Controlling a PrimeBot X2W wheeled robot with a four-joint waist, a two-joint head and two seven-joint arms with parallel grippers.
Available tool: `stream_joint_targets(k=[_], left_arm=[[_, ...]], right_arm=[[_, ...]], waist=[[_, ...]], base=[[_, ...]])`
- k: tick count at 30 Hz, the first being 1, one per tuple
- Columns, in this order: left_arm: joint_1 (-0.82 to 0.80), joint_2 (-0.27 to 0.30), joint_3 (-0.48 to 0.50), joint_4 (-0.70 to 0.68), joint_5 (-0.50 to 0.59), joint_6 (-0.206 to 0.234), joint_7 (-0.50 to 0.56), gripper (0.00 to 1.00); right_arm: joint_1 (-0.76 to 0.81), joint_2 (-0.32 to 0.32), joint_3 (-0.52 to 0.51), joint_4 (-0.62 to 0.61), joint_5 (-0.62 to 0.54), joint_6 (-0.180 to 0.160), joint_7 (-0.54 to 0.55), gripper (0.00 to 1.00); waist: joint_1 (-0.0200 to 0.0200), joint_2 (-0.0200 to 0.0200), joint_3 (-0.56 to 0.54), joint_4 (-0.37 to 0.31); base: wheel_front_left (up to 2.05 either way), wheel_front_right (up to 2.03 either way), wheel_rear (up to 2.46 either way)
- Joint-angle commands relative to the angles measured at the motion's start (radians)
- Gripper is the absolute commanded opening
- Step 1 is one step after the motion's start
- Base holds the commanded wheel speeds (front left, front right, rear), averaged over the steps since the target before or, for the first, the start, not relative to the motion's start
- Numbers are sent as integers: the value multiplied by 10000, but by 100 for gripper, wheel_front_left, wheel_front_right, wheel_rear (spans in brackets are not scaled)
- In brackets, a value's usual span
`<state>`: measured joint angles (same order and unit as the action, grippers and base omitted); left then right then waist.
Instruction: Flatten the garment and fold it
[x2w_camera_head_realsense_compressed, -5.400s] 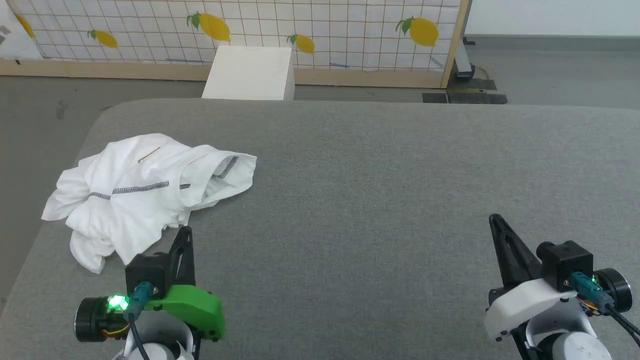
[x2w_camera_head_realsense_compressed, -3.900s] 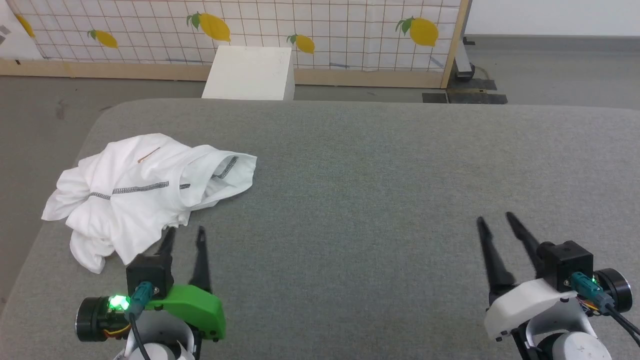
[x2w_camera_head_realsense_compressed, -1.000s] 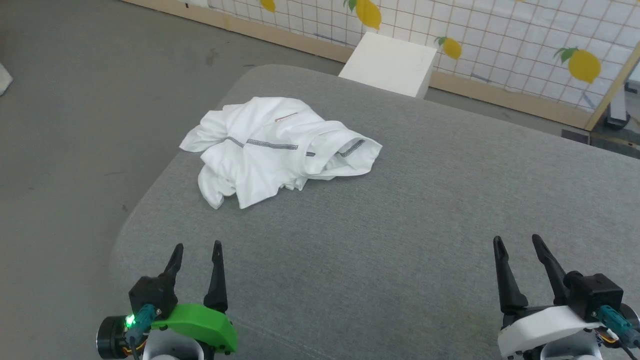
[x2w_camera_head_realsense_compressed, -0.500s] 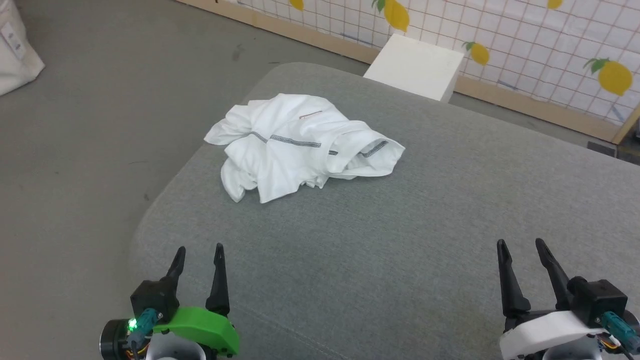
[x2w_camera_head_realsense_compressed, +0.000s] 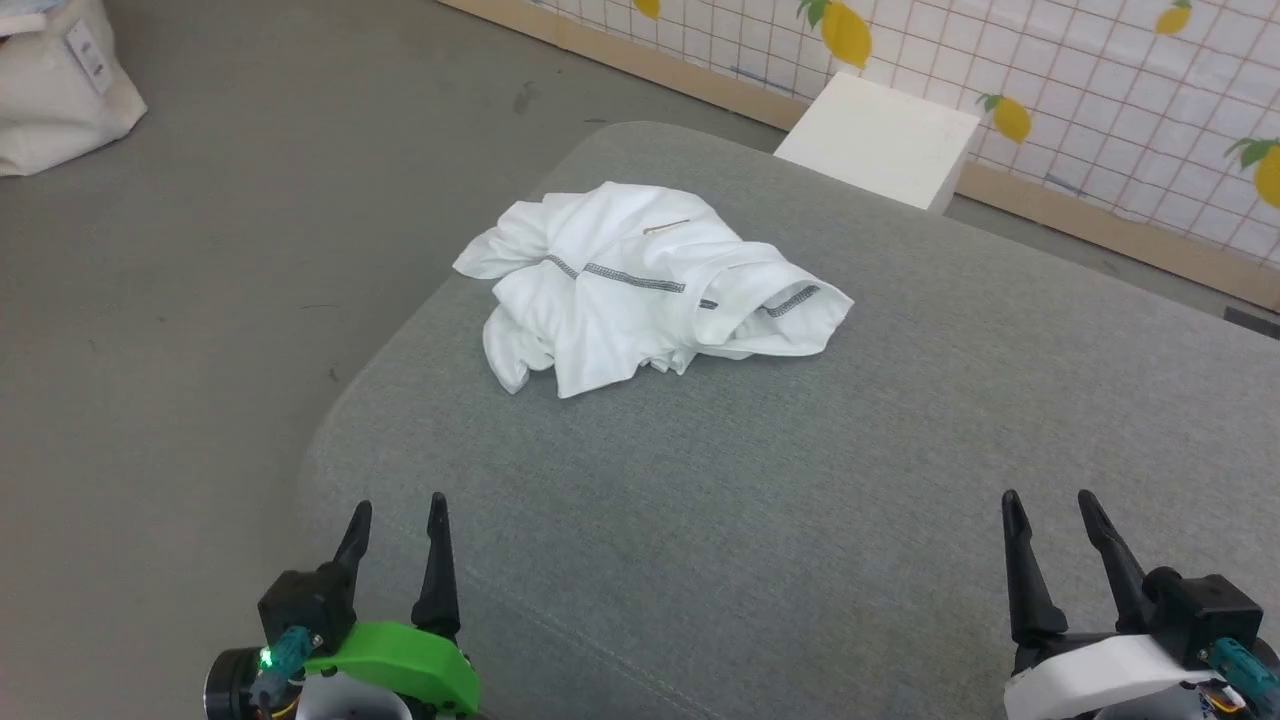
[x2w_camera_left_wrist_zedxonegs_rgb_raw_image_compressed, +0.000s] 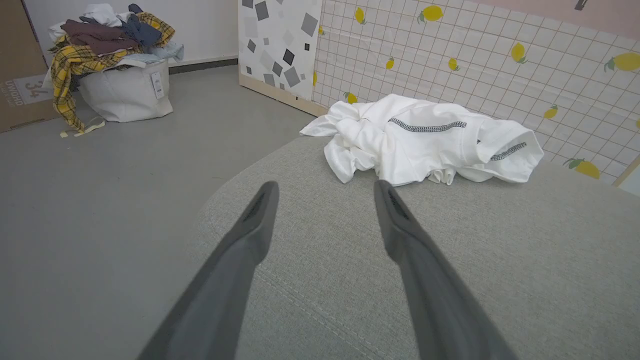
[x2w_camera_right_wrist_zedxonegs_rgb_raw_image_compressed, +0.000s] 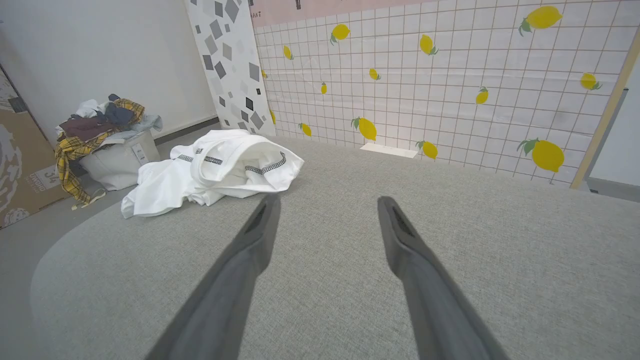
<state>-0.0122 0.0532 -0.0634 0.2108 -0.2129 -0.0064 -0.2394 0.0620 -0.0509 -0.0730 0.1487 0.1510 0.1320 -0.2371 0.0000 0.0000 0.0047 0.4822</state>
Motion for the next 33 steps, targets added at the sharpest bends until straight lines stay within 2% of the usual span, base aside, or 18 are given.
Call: stream_joint_targets(k=[1,11,18,21,24,31,32,33], left_arm=[[-49,-29,-22,51,-96,53,-92,100],[-75,-29,-29,78,233,77,-224,100],[-206,-6,66,88,552,-28,-224,100],[-392,13,53,214,527,-204,-224,100],[-1209,166,-44,694,398,-563,-183,100],[-3993,534,-156,1800,-119,-1008,377,100],[-5452,669,-93,2645,-699,-1131,982,100],[-5867,687,-40,2909,-932,-1152,1251,100]], right_arm=[[126,7,-44,63,96,-13,-114,100],[128,7,-131,163,96,-13,-247,100],[93,7,-131,183,29,-13,-247,100],[54,7,-127,182,-3,-13,-247,100],[-53,7,-86,138,-126,-13,-247,100],[-334,7,-57,-11,-616,-13,-247,100],[-534,7,-96,-175,-913,-13,-169,100],[-593,7,-103,-246,-1004,-13,-120,100]], waist=[[0,0,-4,79],[0,0,37,258],[0,0,78,159],[0,0,134,97],[0,0,326,-50],[0,0,1079,-605],[0,0,1608,-942],[0,0,1763,-1045]], base=[[0,0,0],[0,0,0],[0,0,0],[0,0,0],[0,0,0],[0,0,0],[0,0,0],[0,0,0]])
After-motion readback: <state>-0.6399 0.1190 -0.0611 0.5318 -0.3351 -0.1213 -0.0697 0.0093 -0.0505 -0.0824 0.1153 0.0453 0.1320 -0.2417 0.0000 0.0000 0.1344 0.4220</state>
